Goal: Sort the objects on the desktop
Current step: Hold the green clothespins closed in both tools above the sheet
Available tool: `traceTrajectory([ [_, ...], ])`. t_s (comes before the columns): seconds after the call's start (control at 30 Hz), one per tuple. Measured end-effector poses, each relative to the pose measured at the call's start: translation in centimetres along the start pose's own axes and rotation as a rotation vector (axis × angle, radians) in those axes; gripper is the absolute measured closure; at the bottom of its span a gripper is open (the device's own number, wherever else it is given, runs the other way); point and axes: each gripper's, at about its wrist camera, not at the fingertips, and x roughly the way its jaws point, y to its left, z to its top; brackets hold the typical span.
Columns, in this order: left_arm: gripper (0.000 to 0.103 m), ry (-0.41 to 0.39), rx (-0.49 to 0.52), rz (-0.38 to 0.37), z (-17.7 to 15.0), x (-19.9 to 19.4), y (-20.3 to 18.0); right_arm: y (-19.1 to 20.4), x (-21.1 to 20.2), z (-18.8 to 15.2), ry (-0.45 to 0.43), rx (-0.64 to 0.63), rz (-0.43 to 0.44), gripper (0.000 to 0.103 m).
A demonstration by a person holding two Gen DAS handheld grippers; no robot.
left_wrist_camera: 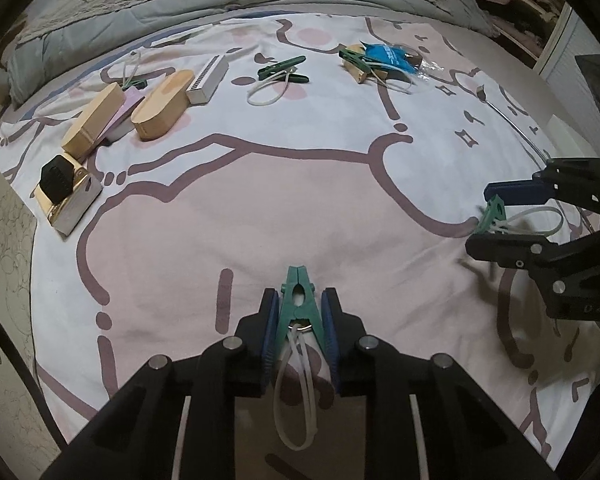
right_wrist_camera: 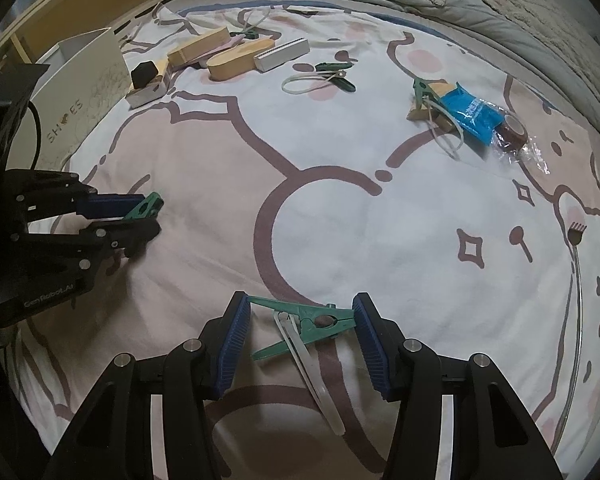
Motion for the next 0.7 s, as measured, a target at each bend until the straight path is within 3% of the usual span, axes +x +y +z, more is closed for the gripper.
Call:
traceTrajectory([
  [0.7, 0.081, -0.130, -0.027, 0.039, 1.7, -4.4, 0.8, 0.1, -2.9, 1.9, -0.096, 0.034, -0.023, 0.049],
])
